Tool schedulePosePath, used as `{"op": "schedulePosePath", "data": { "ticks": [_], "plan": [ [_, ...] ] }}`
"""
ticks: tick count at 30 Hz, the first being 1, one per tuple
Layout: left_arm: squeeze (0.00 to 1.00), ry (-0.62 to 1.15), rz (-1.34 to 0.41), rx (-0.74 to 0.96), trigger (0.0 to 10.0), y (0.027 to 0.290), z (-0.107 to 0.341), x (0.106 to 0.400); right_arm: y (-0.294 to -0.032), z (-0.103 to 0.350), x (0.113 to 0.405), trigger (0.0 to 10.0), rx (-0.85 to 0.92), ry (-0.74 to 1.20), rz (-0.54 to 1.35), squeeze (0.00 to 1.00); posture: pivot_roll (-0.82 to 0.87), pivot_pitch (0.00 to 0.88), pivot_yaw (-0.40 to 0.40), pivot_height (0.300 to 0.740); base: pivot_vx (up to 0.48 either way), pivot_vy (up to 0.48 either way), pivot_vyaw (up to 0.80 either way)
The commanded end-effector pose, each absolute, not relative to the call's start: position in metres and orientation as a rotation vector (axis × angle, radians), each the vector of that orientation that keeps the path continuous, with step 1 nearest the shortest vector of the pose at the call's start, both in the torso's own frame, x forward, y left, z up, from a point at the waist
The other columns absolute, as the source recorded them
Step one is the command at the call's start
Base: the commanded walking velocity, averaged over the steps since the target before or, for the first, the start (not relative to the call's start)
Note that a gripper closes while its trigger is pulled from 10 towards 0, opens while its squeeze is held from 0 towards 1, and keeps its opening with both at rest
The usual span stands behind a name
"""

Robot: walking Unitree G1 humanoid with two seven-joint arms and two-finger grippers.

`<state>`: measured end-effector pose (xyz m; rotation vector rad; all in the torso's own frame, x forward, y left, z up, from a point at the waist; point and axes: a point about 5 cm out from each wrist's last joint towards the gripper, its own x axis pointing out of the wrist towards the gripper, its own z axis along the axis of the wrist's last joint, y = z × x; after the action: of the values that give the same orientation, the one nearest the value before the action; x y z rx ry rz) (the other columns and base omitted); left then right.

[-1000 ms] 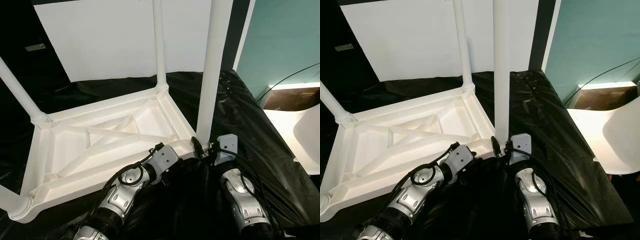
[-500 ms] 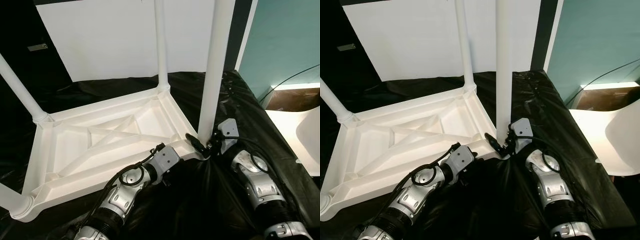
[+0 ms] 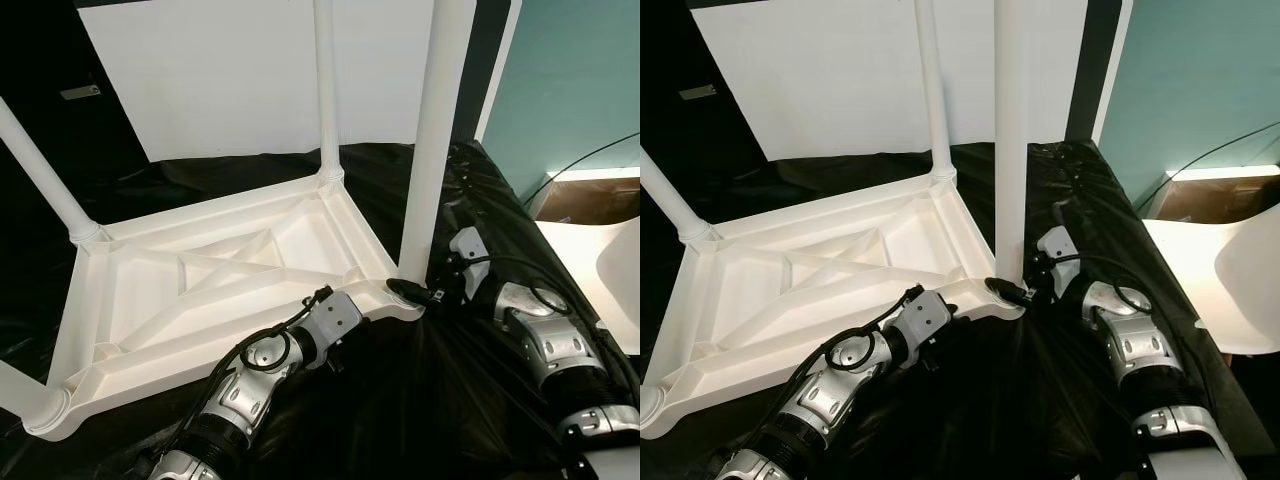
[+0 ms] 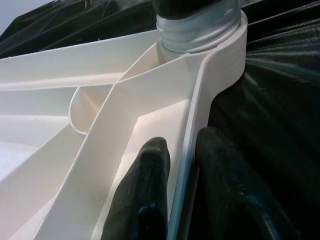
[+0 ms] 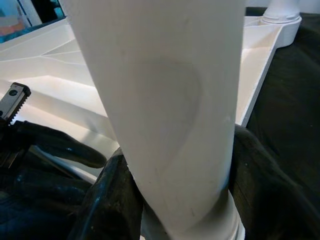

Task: Building children table

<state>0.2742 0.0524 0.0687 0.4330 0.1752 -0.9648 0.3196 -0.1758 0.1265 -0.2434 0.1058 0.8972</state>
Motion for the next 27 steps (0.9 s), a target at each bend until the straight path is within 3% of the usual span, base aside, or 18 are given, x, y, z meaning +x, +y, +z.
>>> {"op": "schedulePosePath", "data": {
  "ticks": [1, 3, 5, 7, 9, 11, 12, 25, 26, 27],
  "plan": [
    [0.00, 0.481, -1.007, 0.474, 10.0, 0.070, 0.011, 0.246, -0.169, 0.118, 0.316, 0.0, -0.227, 0.149, 0.963, 0.00, -0.07, 0.000, 0.021, 0.740, 0.000, 0.000, 0.00],
    [0.00, 0.481, -1.007, 0.474, 10.0, 0.070, 0.011, 0.246, -0.169, 0.116, 0.316, 0.0, -0.223, 0.154, 0.952, 0.00, -0.07, 0.000, 0.021, 0.740, 0.000, 0.000, 0.00],
    [0.00, 0.482, -1.009, 0.476, 10.0, 0.071, 0.011, 0.246, -0.166, 0.111, 0.317, 0.0, -0.207, 0.055, 0.711, 0.00, -0.07, 0.000, 0.022, 0.740, 0.000, 0.000, 0.00],
    [0.00, 0.482, -1.009, 0.476, 10.0, 0.071, 0.011, 0.246, -0.166, 0.111, 0.317, 0.0, -0.207, 0.055, 0.711, 0.00, -0.07, 0.000, 0.022, 0.740, 0.000, 0.000, 0.00],
    [0.00, 0.479, -1.005, 0.479, 10.0, 0.071, 0.012, 0.247, -0.169, 0.102, 0.301, 0.0, -0.217, -0.068, 0.376, 0.00, -0.06, 0.000, 0.018, 0.740, 0.000, 0.000, 0.00],
    [0.00, 0.479, -1.005, 0.479, 10.0, 0.071, 0.012, 0.247, -0.169, 0.102, 0.301, 0.0, -0.217, -0.068, 0.376, 0.00, -0.06, 0.000, 0.018, 0.740, 0.000, 0.000, 0.00],
    [0.00, 0.478, -1.004, 0.481, 10.0, 0.071, 0.012, 0.247, -0.171, 0.095, 0.292, 0.0, -0.212, -0.091, 0.264, 0.00, -0.06, 0.000, 0.018, 0.740, 0.000, 0.000, 0.00],
    [0.00, 0.477, -1.028, 0.491, 10.0, 0.068, 0.011, 0.245, -0.137, 0.098, 0.293, 0.0, -0.088, -0.110, 0.230, 0.00, -0.08, 0.000, 0.022, 0.740, 0.000, 0.000, 0.00],
    [0.00, 0.474, -1.033, 0.492, 10.0, 0.067, 0.011, 0.245, -0.134, 0.098, 0.294, 3.4, -0.093, -0.100, 0.255, 0.00, -0.08, 0.000, 0.018, 0.740, 0.000, 0.000, 0.00],
    [0.00, 0.474, -1.033, 0.492, 10.0, 0.067, 0.011, 0.245, -0.134, 0.098, 0.294, 3.4, -0.093, -0.100, 0.255, 0.00, -0.08, 0.000, 0.018, 0.740, 0.000, 0.000, 0.00]
  ]
}}
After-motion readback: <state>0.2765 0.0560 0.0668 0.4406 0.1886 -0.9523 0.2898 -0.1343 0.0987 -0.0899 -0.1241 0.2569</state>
